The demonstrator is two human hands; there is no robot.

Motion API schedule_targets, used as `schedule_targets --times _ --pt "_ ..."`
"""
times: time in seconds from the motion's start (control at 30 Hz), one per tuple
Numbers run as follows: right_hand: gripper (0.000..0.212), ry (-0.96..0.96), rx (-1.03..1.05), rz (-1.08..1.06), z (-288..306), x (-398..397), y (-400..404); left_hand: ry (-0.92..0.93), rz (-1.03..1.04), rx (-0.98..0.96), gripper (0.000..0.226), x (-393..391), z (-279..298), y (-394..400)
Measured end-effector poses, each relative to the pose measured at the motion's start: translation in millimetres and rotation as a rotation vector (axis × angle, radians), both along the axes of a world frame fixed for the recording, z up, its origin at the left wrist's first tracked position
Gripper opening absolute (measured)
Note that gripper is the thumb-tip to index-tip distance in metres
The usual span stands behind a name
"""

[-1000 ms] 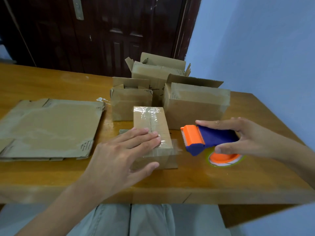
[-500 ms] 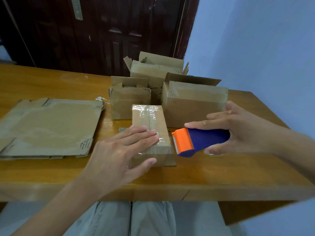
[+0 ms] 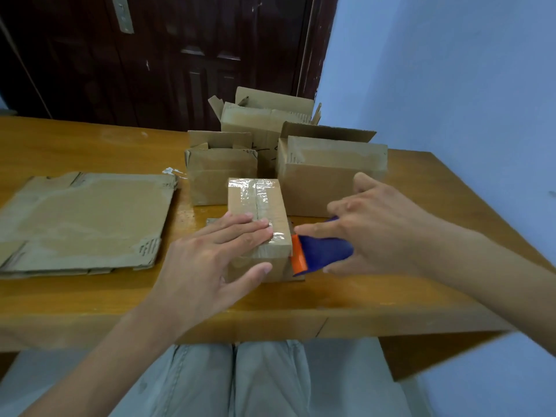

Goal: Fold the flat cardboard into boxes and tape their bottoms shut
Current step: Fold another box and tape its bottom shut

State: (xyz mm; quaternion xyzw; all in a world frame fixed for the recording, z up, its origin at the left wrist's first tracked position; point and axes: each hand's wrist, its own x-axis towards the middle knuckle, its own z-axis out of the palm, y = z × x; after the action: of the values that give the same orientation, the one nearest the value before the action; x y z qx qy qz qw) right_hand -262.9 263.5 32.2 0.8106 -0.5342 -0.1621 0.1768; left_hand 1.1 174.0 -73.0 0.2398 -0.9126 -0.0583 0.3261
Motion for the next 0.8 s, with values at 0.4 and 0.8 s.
schedule_targets --times 0.4,0.8 --pt "0.061 -0.155 -0.448 -0.320 -110 -43 29 0.214 0.028 0.108 0.031 -10 7 6" --pt "0.022 -0.681 -0.637 -0.442 -97 30 28 0.116 0.044 0.389 0.035 -1 34 -6"
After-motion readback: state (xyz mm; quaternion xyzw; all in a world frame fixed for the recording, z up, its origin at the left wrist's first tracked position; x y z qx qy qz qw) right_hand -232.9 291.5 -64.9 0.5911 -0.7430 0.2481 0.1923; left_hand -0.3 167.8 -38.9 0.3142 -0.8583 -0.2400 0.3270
